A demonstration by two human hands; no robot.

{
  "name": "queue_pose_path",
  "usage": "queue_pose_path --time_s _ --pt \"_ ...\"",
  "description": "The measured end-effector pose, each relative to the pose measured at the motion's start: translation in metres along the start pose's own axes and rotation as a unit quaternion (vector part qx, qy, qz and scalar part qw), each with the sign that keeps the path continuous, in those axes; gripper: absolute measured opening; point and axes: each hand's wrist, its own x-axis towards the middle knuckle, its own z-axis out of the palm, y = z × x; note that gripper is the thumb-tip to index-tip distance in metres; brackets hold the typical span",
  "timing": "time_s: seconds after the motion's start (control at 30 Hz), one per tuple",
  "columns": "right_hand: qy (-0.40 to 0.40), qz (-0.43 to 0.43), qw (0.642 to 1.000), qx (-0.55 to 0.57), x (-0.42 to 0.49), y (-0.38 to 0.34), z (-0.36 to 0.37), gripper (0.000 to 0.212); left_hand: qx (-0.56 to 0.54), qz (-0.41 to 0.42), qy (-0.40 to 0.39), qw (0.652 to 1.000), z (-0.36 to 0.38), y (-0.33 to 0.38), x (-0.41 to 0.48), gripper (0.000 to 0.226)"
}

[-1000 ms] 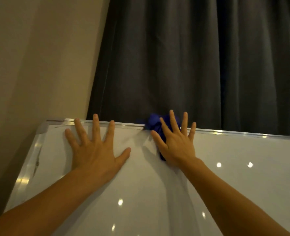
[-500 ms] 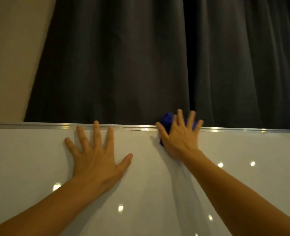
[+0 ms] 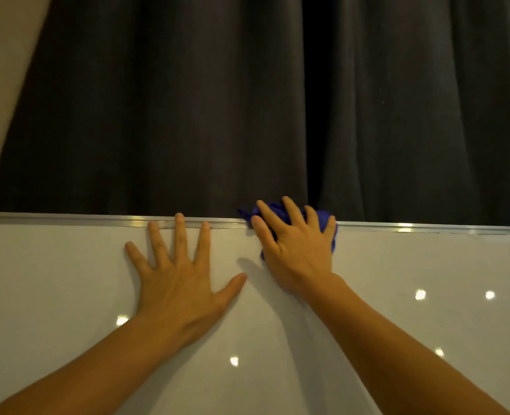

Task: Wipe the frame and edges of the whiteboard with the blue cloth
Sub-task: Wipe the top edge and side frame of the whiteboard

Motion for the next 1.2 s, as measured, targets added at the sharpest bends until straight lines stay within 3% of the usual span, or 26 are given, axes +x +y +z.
queue_pose_path --time_s 0.13,0.2,0.33,0.43,0.47,0.53,0.63,0.67,0.8,0.83,0.87,0.97,1.03,1.2 --pt "-0.018 -0.117 0.993 0.013 -0.009 -0.021 0.002 0.062 -0.006 0.004 0.000 1.000 -0.004 -0.011 -0.001 0.096" --pt "0.013 -0.096 0.995 -0.022 -0.007 0.017 -0.005 0.058 0.007 0.008 -0.001 1.000 -0.003 -0.017 -0.001 0.101" --pt "0.002 0.155 0.987 -0.037 0.001 0.089 -0.025 0.050 -0.001 0.019 -0.008 1.000 -0.006 -0.013 -0.002 0.108" --pt "-0.006 0.278 0.959 -0.053 0.025 0.062 -0.020 0.057 -0.033 0.025 -0.017 0.999 -0.006 0.002 -0.003 0.111" --pt "-0.003 0.253 0.965 -0.072 0.032 0.045 -0.013 0.055 -0.037 0.031 -0.018 0.999 -0.005 0.013 -0.005 0.108" --pt "0.018 0.098 0.987 -0.130 0.035 0.018 0.000 0.042 -0.034 0.052 -0.030 0.998 -0.003 0.041 -0.011 0.102" --pt "0.031 -0.092 0.991 -0.092 0.031 0.033 -0.006 0.023 -0.019 0.071 -0.049 0.996 0.001 0.071 -0.017 0.108" --pt "0.029 -0.093 0.991 -0.089 0.033 0.053 -0.012 0.029 -0.019 0.071 -0.050 0.996 0.003 0.076 -0.016 0.111" --pt "-0.009 0.102 0.990 -0.093 0.047 0.143 -0.034 0.053 -0.014 0.076 -0.030 0.997 0.012 0.090 -0.013 0.106" --pt "-0.002 0.115 0.989 -0.098 0.049 0.152 -0.034 0.058 -0.010 0.076 -0.029 0.997 0.012 0.095 -0.011 0.106" --pt "0.009 0.104 0.989 -0.103 0.050 0.154 -0.032 0.061 -0.009 0.075 -0.029 0.997 0.012 0.106 -0.009 0.105" --pt "0.058 -0.058 0.990 -0.112 0.052 0.145 -0.021 0.053 -0.016 0.074 -0.023 0.997 0.014 0.152 -0.003 0.102" --pt "0.051 -0.118 0.989 -0.079 0.055 0.158 -0.023 0.055 -0.022 0.076 -0.022 0.997 0.018 0.186 -0.001 0.104" --pt "-0.015 -0.080 0.996 -0.037 0.076 0.282 -0.043 0.055 -0.009 0.060 -0.030 0.998 0.029 0.263 0.001 0.122"
